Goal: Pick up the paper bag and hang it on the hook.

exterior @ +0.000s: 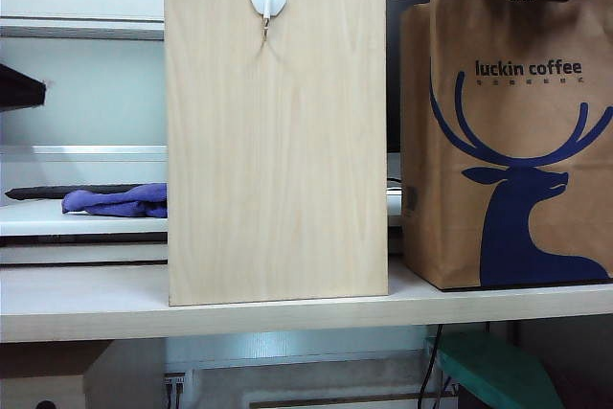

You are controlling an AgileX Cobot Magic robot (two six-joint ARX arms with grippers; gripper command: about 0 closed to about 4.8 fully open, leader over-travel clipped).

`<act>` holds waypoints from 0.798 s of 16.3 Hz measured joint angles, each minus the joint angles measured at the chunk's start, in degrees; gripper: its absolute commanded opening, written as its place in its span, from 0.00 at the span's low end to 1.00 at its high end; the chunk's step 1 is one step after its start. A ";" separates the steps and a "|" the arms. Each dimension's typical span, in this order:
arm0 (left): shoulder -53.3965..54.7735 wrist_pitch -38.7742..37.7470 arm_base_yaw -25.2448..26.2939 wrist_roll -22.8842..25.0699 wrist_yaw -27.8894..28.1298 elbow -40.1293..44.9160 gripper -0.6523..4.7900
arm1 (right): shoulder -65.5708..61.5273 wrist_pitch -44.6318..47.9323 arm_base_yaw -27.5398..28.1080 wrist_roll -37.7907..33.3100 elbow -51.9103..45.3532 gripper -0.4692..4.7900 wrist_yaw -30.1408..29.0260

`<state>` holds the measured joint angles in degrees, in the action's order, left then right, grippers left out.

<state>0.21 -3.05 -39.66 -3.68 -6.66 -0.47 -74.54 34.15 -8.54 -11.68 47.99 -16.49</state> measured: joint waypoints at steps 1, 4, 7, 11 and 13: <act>0.00 0.00 0.00 0.00 0.00 0.00 0.11 | -0.85 0.74 -0.22 0.02 0.02 0.08 -0.04; 0.00 0.00 0.00 0.00 0.00 0.00 0.11 | -0.31 1.05 -1.44 0.20 0.37 0.08 -0.17; 0.00 -0.02 0.00 0.00 0.00 0.00 0.11 | 6.80 -11.63 -1.14 0.09 3.65 0.08 0.02; 0.00 -0.02 0.00 0.00 0.00 0.00 0.11 | 19.39 -31.67 -1.22 0.09 3.93 0.08 -4.63; 0.00 -0.04 0.00 0.00 0.00 0.00 0.11 | 26.51 -41.70 -2.86 -0.31 3.96 0.08 -6.10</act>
<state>0.21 -3.09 -39.66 -3.68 -6.66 -0.47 -48.03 -7.55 -11.40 -11.99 51.94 -22.59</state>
